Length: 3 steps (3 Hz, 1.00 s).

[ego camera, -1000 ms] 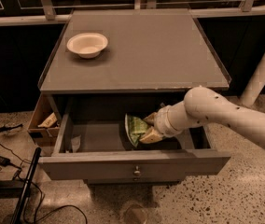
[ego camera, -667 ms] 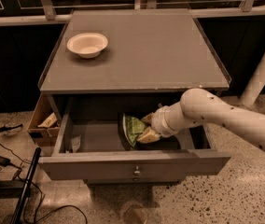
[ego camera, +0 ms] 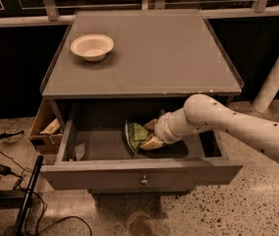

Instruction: Place green jalapeno chip bag into top drawer

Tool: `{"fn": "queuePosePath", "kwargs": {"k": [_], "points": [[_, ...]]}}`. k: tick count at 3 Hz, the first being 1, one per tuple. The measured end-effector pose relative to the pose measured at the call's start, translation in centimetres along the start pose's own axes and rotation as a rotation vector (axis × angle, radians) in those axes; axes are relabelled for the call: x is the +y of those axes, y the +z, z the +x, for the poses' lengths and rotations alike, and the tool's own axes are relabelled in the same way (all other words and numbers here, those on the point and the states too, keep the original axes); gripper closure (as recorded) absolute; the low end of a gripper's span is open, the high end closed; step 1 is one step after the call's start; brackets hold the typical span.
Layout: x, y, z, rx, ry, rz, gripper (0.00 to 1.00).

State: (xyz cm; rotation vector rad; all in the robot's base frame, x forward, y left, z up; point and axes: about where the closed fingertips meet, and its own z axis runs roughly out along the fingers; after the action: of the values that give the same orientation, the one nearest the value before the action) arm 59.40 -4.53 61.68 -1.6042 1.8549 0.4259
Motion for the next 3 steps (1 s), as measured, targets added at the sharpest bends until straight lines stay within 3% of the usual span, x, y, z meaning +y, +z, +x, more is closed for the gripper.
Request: {"fn": "queuePosePath", "kwargs": {"k": [3], "points": [[0.01, 0.01, 0.0, 0.0, 0.0, 0.0, 0.11]]}}
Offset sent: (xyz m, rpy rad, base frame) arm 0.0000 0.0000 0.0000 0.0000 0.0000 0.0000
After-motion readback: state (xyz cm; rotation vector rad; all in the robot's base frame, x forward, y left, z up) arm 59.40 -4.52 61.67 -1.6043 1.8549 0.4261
